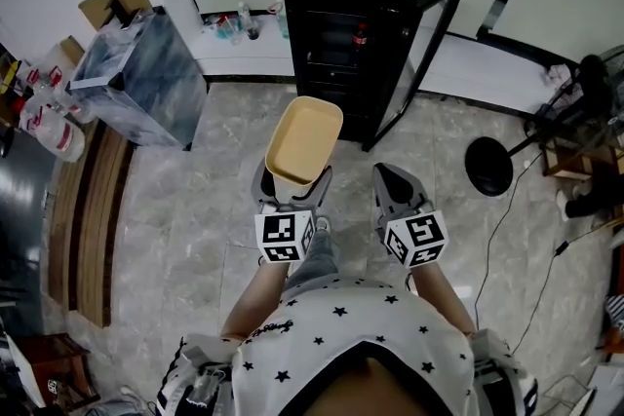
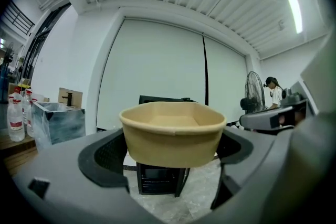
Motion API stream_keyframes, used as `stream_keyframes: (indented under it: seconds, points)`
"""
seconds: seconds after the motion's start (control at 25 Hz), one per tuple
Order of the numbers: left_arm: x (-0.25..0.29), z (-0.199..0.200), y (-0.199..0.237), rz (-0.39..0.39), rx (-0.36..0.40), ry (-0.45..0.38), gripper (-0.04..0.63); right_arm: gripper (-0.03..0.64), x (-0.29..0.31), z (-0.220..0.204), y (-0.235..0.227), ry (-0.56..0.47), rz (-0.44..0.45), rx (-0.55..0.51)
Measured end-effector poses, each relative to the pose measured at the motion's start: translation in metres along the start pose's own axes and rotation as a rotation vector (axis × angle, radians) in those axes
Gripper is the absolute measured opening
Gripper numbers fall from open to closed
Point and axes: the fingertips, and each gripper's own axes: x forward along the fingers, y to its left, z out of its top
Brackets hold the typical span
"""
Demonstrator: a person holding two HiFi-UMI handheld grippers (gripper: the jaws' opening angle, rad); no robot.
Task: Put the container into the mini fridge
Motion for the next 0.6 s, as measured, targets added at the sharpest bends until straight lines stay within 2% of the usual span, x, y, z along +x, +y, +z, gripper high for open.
stream_keyframes:
  seconds: [0.6]
  points:
    - [0.126,0.026,0.060,-0.066,0.016,0.008,0.526,-0.008,0.113,0.037,-0.051,-0.011,-0.086,0.007]
